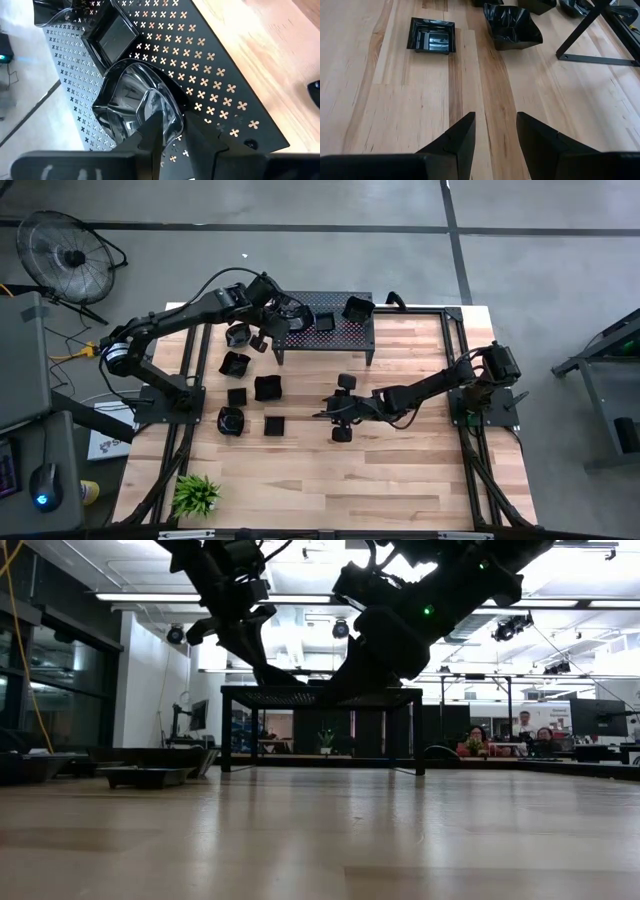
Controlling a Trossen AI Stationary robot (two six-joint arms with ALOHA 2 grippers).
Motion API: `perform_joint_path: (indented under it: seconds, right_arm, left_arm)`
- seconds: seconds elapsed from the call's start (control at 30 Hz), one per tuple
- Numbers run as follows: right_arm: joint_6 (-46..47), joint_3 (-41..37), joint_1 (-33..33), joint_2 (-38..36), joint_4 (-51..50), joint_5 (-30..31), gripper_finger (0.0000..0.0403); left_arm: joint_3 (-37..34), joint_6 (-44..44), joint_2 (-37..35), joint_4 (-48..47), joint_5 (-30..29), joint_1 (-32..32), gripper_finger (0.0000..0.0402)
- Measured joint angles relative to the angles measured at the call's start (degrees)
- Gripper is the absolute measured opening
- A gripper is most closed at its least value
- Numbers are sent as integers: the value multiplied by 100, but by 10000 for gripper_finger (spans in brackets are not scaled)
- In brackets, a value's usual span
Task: Pick & Place Mini shaped plates
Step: Stack the black leaf-shaped plate on top of the black leaf-shaped plate on the shelf, then stack the black distorted square plate on top of the black distorted square plate on the shelf
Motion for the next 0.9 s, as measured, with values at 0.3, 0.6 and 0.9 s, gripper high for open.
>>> perform_joint_path:
  seconds: [0.3, 0.6, 0.9]
  right_arm:
    - [0, 0, -2, 0, 0, 0, 138]
    - [-13, 0, -1, 0, 0, 0, 138]
    - [44, 0, 0, 0, 0, 0, 138]
  left_arm:
    - [0, -21, -24, -47, -20, 0, 75]
    - [7, -24, -531, -43, -106, -2, 75]
    - [9, -461, -798, -105, 98, -2, 74]
